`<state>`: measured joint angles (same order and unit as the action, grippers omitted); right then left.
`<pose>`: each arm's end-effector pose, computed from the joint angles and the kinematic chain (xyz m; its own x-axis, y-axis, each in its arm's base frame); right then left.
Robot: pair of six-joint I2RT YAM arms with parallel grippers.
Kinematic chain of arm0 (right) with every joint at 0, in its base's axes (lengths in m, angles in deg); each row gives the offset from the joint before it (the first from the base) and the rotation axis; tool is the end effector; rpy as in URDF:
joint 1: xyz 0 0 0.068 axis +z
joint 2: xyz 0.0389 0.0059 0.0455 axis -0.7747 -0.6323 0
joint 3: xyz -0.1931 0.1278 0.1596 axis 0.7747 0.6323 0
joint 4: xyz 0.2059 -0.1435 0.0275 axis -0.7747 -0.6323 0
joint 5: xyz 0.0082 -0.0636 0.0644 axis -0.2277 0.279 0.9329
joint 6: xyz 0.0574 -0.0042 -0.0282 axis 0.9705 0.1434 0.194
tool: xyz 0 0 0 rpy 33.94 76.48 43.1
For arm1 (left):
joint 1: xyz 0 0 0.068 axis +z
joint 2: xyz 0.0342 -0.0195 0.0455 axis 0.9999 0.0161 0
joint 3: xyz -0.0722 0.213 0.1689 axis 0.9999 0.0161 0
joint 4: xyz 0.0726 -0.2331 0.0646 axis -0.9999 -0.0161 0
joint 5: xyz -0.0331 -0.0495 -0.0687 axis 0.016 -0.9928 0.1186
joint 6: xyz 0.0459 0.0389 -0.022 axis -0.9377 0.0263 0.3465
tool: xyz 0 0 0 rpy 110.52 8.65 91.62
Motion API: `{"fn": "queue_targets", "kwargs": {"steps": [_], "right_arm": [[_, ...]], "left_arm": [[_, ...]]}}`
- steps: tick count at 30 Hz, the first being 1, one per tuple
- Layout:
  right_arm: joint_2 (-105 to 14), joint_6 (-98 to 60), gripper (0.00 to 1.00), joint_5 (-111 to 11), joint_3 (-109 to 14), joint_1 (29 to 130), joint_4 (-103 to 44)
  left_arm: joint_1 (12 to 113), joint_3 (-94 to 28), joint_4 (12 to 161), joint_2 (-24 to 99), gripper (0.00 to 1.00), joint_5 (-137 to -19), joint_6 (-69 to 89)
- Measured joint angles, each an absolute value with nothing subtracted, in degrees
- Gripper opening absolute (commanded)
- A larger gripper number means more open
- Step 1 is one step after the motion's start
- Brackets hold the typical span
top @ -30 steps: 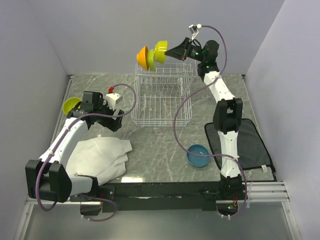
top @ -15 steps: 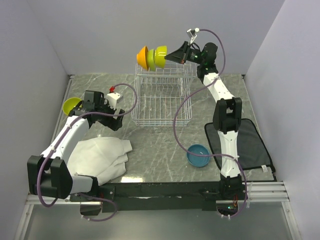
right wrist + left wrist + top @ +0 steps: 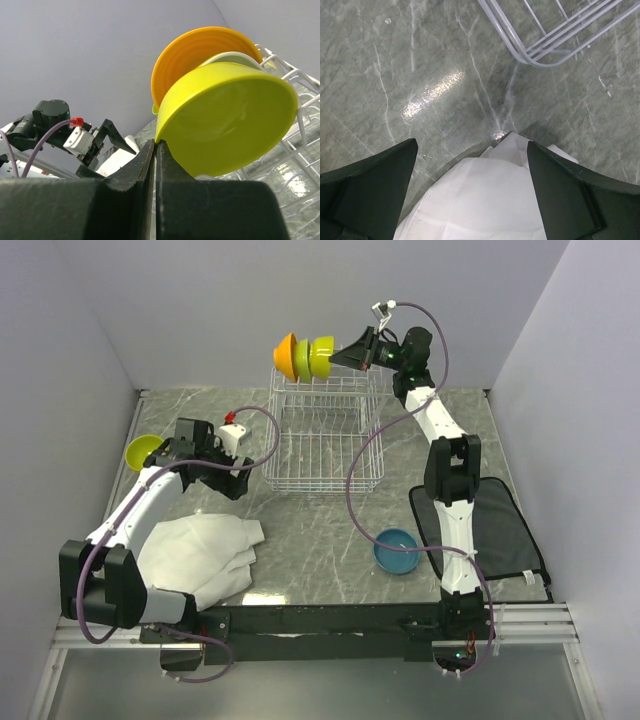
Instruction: Load the bowls into the dish rack
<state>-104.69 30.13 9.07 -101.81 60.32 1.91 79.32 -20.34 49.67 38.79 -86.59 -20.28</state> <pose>0.5457 0.1379 0.3345 -0.5659 0.2396 -0.7889 -0.7952 0.0938 0.5990 0.2700 -0.0611 0.2707 -0.6302 0.4133 -0.6573 0.5665 0.8237 -0.0252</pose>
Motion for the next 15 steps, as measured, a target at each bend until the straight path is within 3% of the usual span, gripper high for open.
{"fn": "queue_targets", "kwargs": {"steps": [1, 7, 10, 12, 13, 14, 15], "right_arm": [[-104.7, 29.9, 0.2, 9.0, -102.0, 60.3, 1.6], [-104.7, 27.7, 0.3, 8.6, -102.1, 60.2, 0.0], [-104.7, 26.4, 0.29, 8.2, -102.1, 60.2, -1.1], [-104.7, 25.8, 0.17, 8.0, -102.1, 60.2, -1.2], [-104.7, 25.6, 0.17, 7.8, -102.1, 60.2, -1.3], [-104.7, 25.4, 0.19, 7.7, -102.1, 60.2, -1.4], [-104.7, 25.4, 0.28, 7.6, -102.1, 60.2, -1.6]], "left_arm": [[79.2, -20.4, 49.8, 38.9, 0.99, -86.5, -20.3], [78.7, -20.4, 50.3, 39.1, 0.99, -86.2, -20.3], [78.5, -20.4, 50.7, 39.1, 0.99, -86.1, -20.3], [78.4, -20.4, 50.7, 39.0, 0.99, -86.2, -20.3], [78.4, -20.3, 50.7, 39.0, 0.99, -86.1, -20.3], [78.3, -20.2, 50.8, 38.9, 0.99, -86.2, -20.3], [78.3, -20.1, 51.0, 38.7, 0.99, -86.1, -20.3]]}}
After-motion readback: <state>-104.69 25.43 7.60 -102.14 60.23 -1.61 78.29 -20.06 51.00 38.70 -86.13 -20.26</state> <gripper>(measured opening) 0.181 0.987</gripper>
